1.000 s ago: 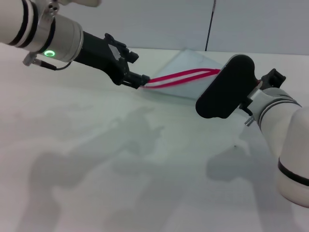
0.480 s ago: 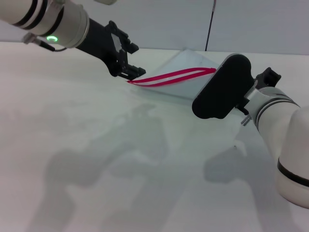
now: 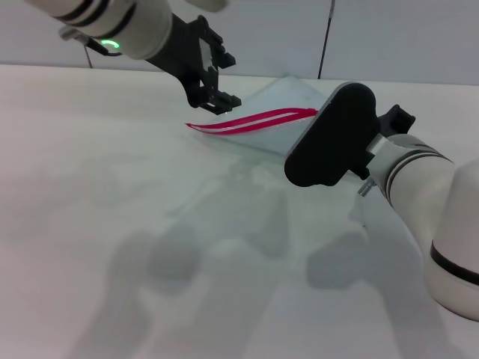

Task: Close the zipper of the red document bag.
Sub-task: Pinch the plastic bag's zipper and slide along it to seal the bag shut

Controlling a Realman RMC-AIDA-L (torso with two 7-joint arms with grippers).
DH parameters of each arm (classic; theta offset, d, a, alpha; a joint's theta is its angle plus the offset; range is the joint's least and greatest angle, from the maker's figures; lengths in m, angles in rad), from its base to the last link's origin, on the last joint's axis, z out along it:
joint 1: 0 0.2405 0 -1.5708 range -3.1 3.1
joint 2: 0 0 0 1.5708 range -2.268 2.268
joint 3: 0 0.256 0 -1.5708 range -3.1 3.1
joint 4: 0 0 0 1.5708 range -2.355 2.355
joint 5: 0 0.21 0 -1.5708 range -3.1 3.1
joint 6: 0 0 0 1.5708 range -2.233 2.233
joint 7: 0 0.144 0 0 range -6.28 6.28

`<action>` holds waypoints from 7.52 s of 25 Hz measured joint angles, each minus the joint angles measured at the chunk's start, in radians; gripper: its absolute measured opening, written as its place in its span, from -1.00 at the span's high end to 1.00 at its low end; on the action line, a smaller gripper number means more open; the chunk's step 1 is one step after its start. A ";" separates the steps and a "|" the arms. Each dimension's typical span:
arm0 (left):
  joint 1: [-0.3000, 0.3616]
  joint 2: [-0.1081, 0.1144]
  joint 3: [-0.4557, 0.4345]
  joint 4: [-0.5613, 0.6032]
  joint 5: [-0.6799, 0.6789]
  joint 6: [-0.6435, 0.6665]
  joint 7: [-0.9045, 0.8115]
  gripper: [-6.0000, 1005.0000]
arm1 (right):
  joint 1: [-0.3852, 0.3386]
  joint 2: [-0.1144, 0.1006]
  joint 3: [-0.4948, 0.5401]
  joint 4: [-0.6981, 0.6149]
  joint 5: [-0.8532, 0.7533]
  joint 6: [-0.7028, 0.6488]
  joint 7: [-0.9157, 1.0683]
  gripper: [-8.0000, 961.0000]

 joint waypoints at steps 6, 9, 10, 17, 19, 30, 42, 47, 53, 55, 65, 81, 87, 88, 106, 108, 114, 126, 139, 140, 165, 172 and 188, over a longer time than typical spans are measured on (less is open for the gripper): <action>-0.009 -0.013 0.048 0.002 0.039 0.006 0.020 -0.22 | -0.002 0.000 -0.001 -0.025 0.001 0.001 -0.015 0.88; -0.009 -0.013 0.058 0.002 0.041 0.006 0.023 -0.22 | -0.009 0.000 -0.003 -0.050 0.001 -0.002 -0.023 0.88; -0.008 -0.013 0.058 0.002 0.042 0.006 0.025 -0.22 | -0.010 0.000 -0.003 -0.056 0.000 -0.002 -0.024 0.88; 0.000 -0.013 0.053 0.008 0.042 0.012 0.043 -0.21 | -0.030 -0.001 0.004 -0.126 -0.008 0.006 -0.065 0.88; 0.002 -0.013 0.051 0.011 0.042 0.019 0.045 -0.21 | -0.037 -0.002 0.005 -0.141 -0.010 0.009 -0.072 0.88; 0.032 -0.016 0.055 0.051 0.042 0.048 0.081 -0.21 | -0.093 -0.003 0.034 -0.242 -0.013 0.015 -0.149 0.88; 0.059 -0.026 0.056 0.107 0.029 0.073 0.127 -0.21 | -0.109 -0.005 0.042 -0.287 -0.006 0.028 -0.180 0.88; 0.067 -0.045 0.056 0.120 0.027 0.076 0.149 -0.21 | -0.109 -0.005 0.042 -0.287 -0.005 0.028 -0.180 0.88; 0.067 -0.054 0.055 0.113 0.026 0.085 0.164 -0.20 | -0.109 -0.005 0.042 -0.289 -0.005 0.028 -0.180 0.88; 0.067 -0.055 0.055 0.109 0.018 0.087 0.168 -0.20 | -0.109 -0.005 0.042 -0.289 -0.005 0.028 -0.180 0.88; 0.068 -0.055 0.053 0.058 -0.024 0.117 0.205 -0.20 | -0.109 -0.005 0.042 -0.300 -0.005 0.028 -0.180 0.88; 0.067 -0.055 0.056 -0.031 -0.052 0.187 0.258 -0.19 | -0.118 -0.005 0.040 -0.317 -0.013 0.028 -0.180 0.88; 0.059 -0.057 0.057 -0.051 -0.066 0.195 0.276 -0.12 | -0.116 -0.005 0.038 -0.309 -0.009 0.028 -0.180 0.88; 0.055 -0.058 0.057 -0.053 -0.066 0.195 0.277 -0.11 | -0.115 -0.005 0.038 -0.309 -0.009 0.028 -0.180 0.88; 0.029 -0.072 0.058 -0.073 -0.064 0.209 0.277 -0.06 | -0.111 -0.005 0.042 -0.307 -0.007 0.028 -0.190 0.88; 0.028 -0.072 0.058 -0.086 -0.064 0.220 0.278 -0.06 | -0.111 -0.005 0.042 -0.309 -0.008 0.028 -0.191 0.88; 0.016 -0.072 0.058 -0.130 -0.064 0.252 0.290 -0.06 | -0.111 -0.005 0.042 -0.313 -0.010 0.028 -0.191 0.88; 0.005 -0.074 0.070 -0.143 -0.095 0.273 0.315 -0.04 | -0.111 -0.005 0.041 -0.315 -0.012 0.028 -0.191 0.88; 0.002 -0.074 0.070 -0.191 -0.128 0.301 0.341 0.09 | -0.111 -0.005 0.042 -0.307 -0.012 0.024 -0.191 0.88; 0.002 -0.074 0.070 -0.192 -0.129 0.304 0.343 0.09 | -0.111 -0.005 0.042 -0.306 -0.012 0.024 -0.191 0.88; 0.001 -0.073 0.079 -0.235 -0.170 0.349 0.374 0.21 | -0.110 -0.003 0.042 -0.310 -0.013 0.027 -0.191 0.88; 0.005 -0.073 0.080 -0.235 -0.170 0.375 0.374 0.32 | -0.108 -0.003 0.042 -0.307 -0.013 0.027 -0.191 0.88; 0.005 -0.074 0.082 -0.246 -0.170 0.388 0.375 0.57 | -0.105 -0.003 0.042 -0.304 -0.012 0.027 -0.191 0.88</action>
